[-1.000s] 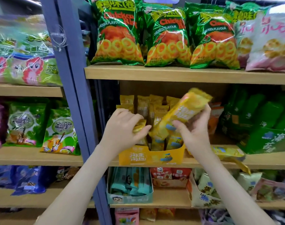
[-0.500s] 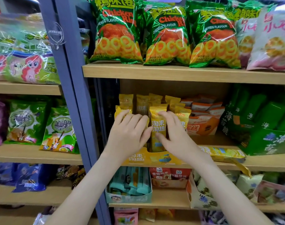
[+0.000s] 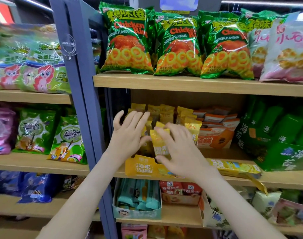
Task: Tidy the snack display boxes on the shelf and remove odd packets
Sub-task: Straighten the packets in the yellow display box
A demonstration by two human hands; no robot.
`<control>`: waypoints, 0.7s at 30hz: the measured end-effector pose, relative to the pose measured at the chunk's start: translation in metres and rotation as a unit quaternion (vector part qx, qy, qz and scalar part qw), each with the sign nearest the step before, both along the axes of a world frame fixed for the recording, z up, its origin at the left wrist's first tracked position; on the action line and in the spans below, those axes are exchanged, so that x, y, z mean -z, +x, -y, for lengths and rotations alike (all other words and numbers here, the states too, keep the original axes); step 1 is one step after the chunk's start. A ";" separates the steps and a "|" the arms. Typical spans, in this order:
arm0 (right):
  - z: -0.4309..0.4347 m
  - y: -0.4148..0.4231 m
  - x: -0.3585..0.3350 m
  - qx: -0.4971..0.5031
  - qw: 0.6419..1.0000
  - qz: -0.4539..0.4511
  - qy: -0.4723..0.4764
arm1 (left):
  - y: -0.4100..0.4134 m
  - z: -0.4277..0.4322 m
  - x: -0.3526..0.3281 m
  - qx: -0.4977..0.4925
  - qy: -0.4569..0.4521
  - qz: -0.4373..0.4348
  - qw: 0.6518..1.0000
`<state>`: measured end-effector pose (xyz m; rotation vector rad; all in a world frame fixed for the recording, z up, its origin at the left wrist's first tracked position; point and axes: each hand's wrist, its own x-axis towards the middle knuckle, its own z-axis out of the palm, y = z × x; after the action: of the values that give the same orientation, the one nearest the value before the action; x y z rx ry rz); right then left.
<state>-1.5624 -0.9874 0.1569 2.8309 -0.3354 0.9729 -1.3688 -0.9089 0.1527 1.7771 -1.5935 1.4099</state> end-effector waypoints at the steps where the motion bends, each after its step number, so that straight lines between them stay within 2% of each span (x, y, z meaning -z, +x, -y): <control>1: -0.008 -0.001 0.004 -0.033 0.999 -0.006 0.022 | -0.003 -0.004 0.003 0.015 -0.005 -0.014 1.000; 4: -0.019 -0.002 0.013 -0.086 0.993 0.014 0.076 | -0.020 -0.022 0.018 0.099 -0.074 -0.075 0.990; 6: -0.018 -0.003 0.014 -0.101 0.989 0.033 0.105 | -0.036 -0.029 0.024 0.130 -0.109 -0.080 0.982; 8: -0.015 -0.004 0.009 -0.136 0.980 0.010 0.144 | -0.049 -0.027 0.026 0.130 -0.104 -0.055 0.985; 11: -0.010 -0.014 -0.003 -0.195 0.936 -0.036 0.291 | -0.054 -0.018 0.023 0.129 -0.086 -0.054 0.986; 13: 0.000 -0.020 -0.011 -0.196 0.910 0.024 0.364 | -0.049 -0.014 0.022 0.126 -0.077 -0.049 0.988; 14: 0.005 -0.020 -0.015 -0.172 0.911 0.052 0.371 | -0.047 -0.014 0.022 0.129 -0.071 -0.046 0.988; 16: 0.017 -0.013 -0.023 -0.086 0.946 0.053 0.307 | -0.044 -0.014 0.023 0.137 -0.058 -0.039 0.988; 18: 0.031 0.002 -0.027 0.032 0.991 0.023 0.131 | -0.043 -0.015 0.021 0.141 -0.048 -0.026 0.989; 20: 0.041 0.015 -0.027 0.120 0.992 -0.023 -0.022 | -0.041 -0.016 0.016 0.139 -0.046 -0.013 0.989; 21: 0.043 0.020 -0.027 0.144 0.986 -0.060 -0.051 | -0.040 -0.017 0.013 0.137 -0.046 -0.009 0.989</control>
<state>-1.5428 -1.0304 0.1839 2.6363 -0.6405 0.7341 -1.4092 -0.8921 0.1393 1.4510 -1.6615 1.3088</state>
